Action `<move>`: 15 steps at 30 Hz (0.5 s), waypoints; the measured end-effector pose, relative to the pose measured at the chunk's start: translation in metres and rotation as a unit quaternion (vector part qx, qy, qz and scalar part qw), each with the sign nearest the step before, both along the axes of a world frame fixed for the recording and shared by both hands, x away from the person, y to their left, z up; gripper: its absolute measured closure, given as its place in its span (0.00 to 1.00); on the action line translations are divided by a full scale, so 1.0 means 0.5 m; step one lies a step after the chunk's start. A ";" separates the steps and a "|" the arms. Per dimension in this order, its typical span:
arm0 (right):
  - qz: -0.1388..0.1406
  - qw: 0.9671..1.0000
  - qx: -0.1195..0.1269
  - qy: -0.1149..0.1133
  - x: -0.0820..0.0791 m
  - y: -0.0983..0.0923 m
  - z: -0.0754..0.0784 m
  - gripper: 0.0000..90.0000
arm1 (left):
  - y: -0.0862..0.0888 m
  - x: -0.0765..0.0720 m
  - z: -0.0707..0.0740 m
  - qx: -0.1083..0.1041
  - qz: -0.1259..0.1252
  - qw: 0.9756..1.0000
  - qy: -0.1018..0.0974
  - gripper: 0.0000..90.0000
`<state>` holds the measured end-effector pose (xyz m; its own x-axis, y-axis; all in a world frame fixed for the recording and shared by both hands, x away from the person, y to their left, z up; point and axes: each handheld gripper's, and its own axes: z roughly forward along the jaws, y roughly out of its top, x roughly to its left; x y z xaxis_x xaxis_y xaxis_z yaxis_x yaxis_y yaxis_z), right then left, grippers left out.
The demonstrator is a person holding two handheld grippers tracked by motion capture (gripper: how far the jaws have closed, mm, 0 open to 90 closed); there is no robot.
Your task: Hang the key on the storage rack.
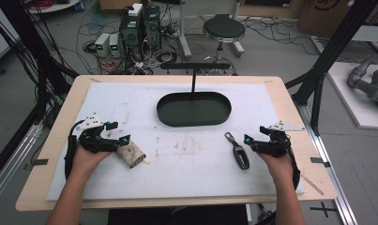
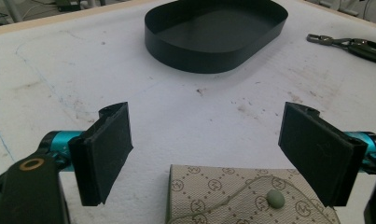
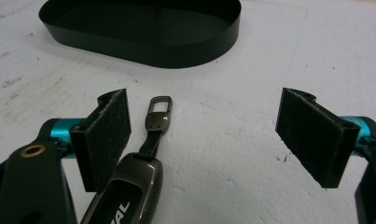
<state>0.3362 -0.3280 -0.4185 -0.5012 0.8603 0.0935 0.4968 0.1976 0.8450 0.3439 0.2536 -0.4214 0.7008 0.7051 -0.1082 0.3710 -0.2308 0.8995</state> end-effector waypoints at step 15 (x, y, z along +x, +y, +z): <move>0.006 1.000 0.010 0.014 -0.001 -0.001 -0.001 0.20 | -0.006 0.004 0.001 0.004 0.003 1.000 -0.008 0.19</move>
